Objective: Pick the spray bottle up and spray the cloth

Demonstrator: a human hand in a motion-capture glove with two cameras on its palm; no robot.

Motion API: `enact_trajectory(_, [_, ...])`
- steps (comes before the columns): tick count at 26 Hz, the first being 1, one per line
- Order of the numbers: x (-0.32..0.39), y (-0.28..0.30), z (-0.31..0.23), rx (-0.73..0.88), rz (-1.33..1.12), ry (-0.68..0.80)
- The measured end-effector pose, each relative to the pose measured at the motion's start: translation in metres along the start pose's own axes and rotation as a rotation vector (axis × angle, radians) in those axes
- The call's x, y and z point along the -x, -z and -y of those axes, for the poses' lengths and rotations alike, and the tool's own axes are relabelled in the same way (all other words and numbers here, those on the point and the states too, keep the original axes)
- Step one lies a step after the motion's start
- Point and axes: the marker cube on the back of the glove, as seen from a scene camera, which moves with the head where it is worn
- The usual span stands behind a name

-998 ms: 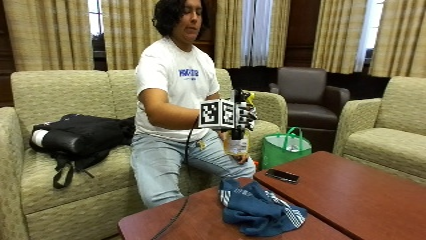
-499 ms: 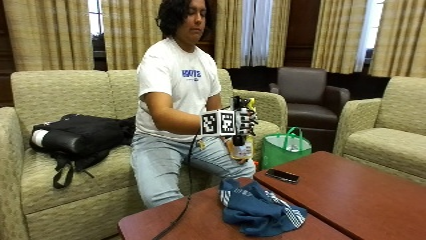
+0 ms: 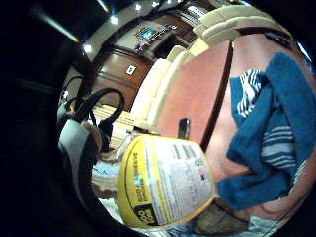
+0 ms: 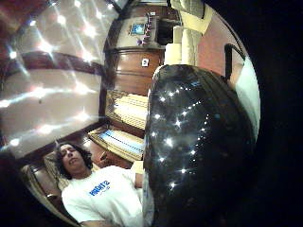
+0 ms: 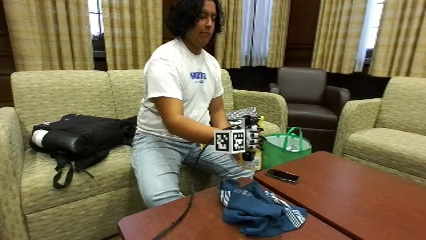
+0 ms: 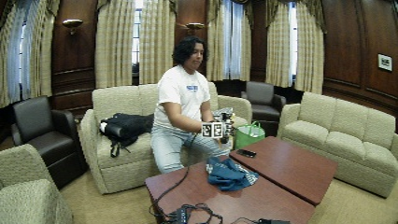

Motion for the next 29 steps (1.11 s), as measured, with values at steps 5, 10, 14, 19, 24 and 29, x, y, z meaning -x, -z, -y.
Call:
enact_trajectory(5, [-0.028, -0.025, -0.016, -0.014, -0.028, -0.03])
enact_trajectory(10, [-0.052, -0.044, -0.035, -0.049, -0.062, -0.028])
enact_trajectory(14, [-0.067, -0.056, -0.045, -0.084, -0.068, -0.033])
enact_trajectory(19, [-0.074, -0.064, -0.048, -0.104, -0.081, -0.026])
enact_trajectory(24, [-0.075, -0.074, -0.039, -0.079, -0.13, 0.012])
enact_trajectory(29, [-0.076, -0.081, -0.024, -0.107, -0.175, 0.044])
